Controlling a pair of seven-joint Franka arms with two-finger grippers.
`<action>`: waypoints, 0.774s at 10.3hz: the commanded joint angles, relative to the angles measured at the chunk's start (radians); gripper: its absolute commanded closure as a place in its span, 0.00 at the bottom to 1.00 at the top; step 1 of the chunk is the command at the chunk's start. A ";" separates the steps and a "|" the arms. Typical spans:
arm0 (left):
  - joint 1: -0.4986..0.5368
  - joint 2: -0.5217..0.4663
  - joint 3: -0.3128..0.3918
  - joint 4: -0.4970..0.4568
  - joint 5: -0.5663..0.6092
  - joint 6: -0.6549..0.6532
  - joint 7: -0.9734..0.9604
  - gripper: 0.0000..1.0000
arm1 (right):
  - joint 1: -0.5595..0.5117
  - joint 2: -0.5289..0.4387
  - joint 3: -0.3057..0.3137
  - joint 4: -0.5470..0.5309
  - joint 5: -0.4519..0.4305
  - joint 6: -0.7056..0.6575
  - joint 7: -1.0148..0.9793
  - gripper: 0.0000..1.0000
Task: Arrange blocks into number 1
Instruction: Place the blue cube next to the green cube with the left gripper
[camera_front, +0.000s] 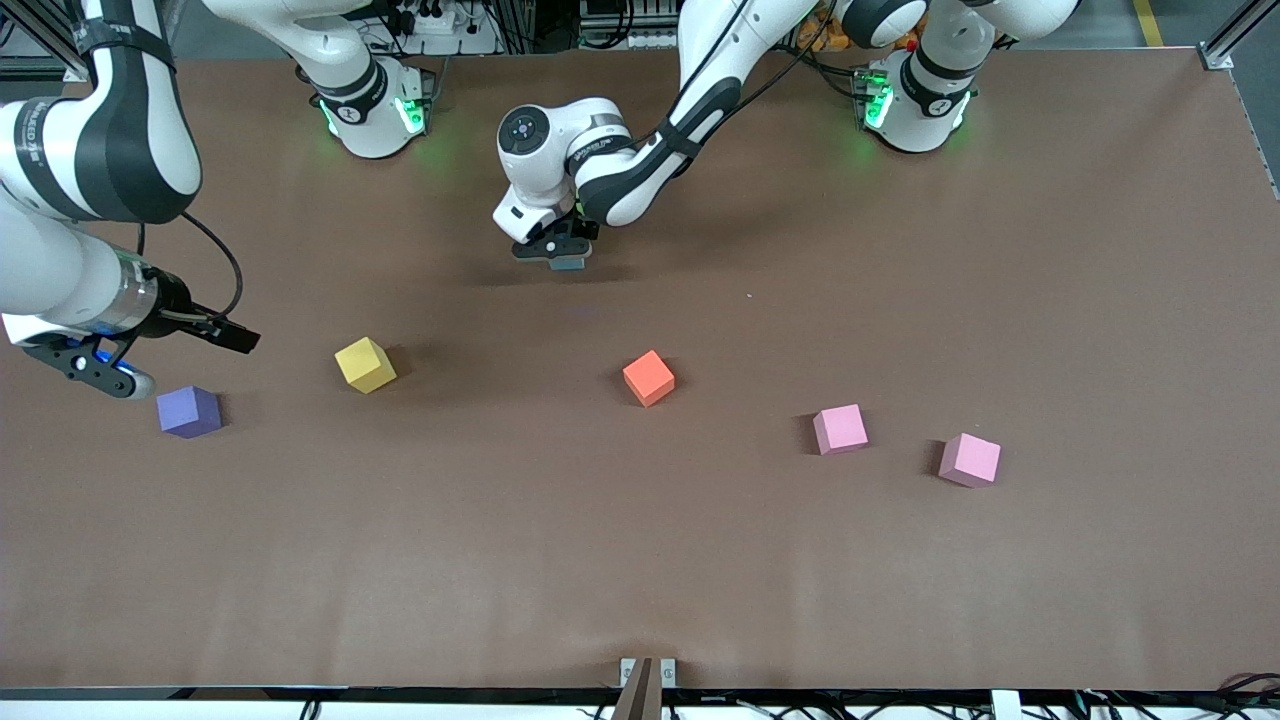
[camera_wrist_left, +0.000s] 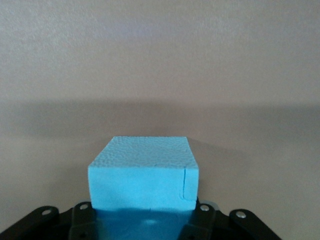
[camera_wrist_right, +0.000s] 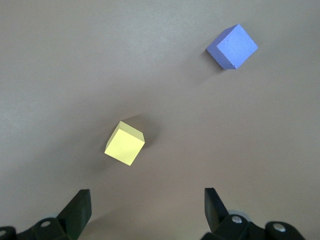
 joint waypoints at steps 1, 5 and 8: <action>0.002 -0.020 -0.014 -0.032 -0.020 -0.010 0.029 1.00 | 0.010 0.007 -0.002 0.015 0.011 -0.012 0.020 0.00; 0.003 -0.028 -0.039 -0.039 -0.020 -0.035 0.031 1.00 | 0.017 0.009 -0.002 0.015 0.011 -0.011 0.020 0.00; 0.006 -0.026 -0.039 -0.035 -0.011 -0.055 0.023 0.00 | 0.020 0.013 -0.002 0.016 0.020 -0.004 0.022 0.00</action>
